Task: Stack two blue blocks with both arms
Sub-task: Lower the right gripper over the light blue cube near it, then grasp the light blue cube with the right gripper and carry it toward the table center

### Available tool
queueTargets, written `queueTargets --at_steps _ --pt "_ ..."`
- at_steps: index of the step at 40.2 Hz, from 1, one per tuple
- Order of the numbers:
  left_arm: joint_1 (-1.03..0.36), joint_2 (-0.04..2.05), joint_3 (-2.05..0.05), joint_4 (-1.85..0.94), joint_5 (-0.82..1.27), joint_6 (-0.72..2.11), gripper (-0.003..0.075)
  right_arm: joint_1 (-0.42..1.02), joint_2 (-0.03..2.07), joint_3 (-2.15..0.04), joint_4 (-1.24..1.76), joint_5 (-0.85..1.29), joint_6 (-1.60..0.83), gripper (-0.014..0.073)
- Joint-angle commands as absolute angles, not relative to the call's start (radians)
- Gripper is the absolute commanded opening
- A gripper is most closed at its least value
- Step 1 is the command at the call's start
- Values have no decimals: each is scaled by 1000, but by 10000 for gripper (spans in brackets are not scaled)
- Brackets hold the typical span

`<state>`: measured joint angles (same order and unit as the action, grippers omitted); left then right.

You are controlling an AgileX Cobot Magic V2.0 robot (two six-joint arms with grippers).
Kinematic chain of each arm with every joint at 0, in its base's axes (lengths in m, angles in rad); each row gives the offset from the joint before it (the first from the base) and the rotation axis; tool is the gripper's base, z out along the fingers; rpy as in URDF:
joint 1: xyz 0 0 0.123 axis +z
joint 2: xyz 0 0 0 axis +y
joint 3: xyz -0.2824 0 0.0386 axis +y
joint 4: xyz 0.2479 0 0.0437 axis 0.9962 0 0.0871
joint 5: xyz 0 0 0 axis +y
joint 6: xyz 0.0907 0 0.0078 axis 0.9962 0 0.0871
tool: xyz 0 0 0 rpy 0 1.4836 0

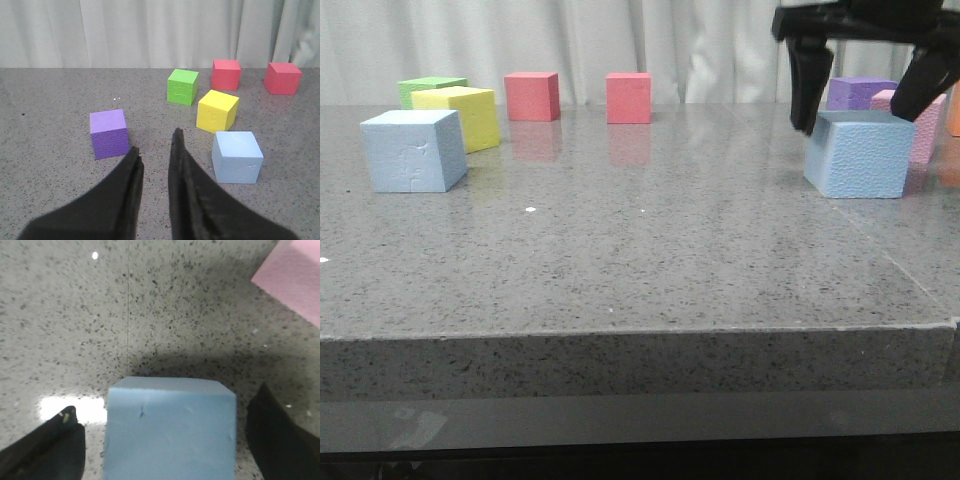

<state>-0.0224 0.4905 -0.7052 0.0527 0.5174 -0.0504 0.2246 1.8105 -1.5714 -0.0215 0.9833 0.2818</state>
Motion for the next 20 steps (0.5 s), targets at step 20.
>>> queueTargets --at_steps 20 --pt "-29 501 -733 55 437 -49 134 258 1702 -1613 30 986 286 414"
